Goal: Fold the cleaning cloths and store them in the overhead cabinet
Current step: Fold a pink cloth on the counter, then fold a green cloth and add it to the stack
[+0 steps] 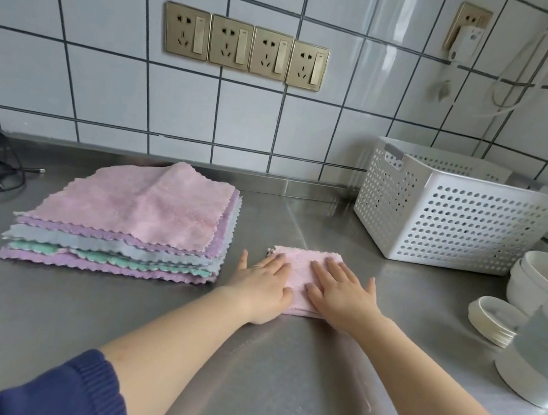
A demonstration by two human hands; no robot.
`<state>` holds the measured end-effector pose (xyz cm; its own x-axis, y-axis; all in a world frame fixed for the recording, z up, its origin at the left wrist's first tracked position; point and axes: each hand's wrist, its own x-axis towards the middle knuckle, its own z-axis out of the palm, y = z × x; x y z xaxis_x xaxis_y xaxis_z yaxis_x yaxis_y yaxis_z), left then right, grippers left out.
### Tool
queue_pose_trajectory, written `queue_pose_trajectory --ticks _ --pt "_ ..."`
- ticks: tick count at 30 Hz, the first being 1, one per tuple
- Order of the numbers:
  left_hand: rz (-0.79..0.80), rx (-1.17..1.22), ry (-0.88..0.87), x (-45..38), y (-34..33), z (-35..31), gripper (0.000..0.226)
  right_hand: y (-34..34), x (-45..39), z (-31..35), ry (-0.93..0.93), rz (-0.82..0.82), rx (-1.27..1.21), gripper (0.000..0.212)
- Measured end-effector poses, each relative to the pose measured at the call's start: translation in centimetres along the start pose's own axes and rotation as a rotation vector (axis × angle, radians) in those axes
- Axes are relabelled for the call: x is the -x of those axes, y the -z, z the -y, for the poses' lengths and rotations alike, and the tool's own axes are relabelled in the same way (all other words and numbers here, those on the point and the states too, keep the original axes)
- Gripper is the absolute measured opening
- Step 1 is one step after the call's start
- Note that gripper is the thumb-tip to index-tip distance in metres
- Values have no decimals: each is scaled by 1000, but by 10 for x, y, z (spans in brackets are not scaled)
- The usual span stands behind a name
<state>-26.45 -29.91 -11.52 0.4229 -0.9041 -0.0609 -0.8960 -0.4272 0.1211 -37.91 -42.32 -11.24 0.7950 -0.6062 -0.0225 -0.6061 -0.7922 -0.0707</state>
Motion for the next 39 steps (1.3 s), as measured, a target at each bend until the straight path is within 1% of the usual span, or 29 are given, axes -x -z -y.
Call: queue_pose_trajectory --ticks 3,5,8,11,14,15,18,20,22,24,27,29,30,31,33,34,36,38,39 --pt "-35 -24 -25 3 2 5 56 1 -1 1 -54 7 32 58" --pt "-129 -30 -91 8 4 14 48 6 0 8 -64 -47 73 55" --pt "-360 -52 -128 26 16 46 32 14 -1 38 52 -176 103 45" --pt "-478 29 -14 50 32 89 30 17 -7 85 220 -265 -54 33" --pt "-472 66 122 73 43 134 30 18 -17 133 394 -358 -216 27" --pt "-453 60 158 80 44 147 29 19 -20 146 425 -357 -250 27" --pt "-426 27 239 96 44 176 30 19 -28 175 458 -228 -296 28" --pt "-411 29 266 102 43 187 35 16 -32 189 480 -162 -248 29" --pt "-384 64 279 103 44 194 40 16 -34 193 479 -152 -191 29" --pt "-363 74 294 103 45 199 40 16 -38 195 470 -171 -118 28" --pt "-371 79 308 100 46 201 33 15 -43 195 481 -210 40 25" --pt "-407 122 338 97 45 201 31 14 -43 197 464 -240 45 23" --pt "-424 185 365 94 44 203 32 15 -42 199 431 -253 -9 24" --pt "-435 255 391 92 46 203 32 17 -41 200 379 -260 -116 24" --pt "-434 333 438 88 49 207 31 24 -39 202 286 -266 -392 23" --pt "-439 316 459 86 52 210 29 31 -38 205 273 -268 -507 22" --pt "-459 208 511 88 53 222 30 40 -35 208 286 -257 -663 16" --pt "-504 131 539 95 53 239 29 47 -30 209 311 -258 -772 12" --pt "-542 119 551 99 53 247 29 50 -28 207 325 -258 -788 13"
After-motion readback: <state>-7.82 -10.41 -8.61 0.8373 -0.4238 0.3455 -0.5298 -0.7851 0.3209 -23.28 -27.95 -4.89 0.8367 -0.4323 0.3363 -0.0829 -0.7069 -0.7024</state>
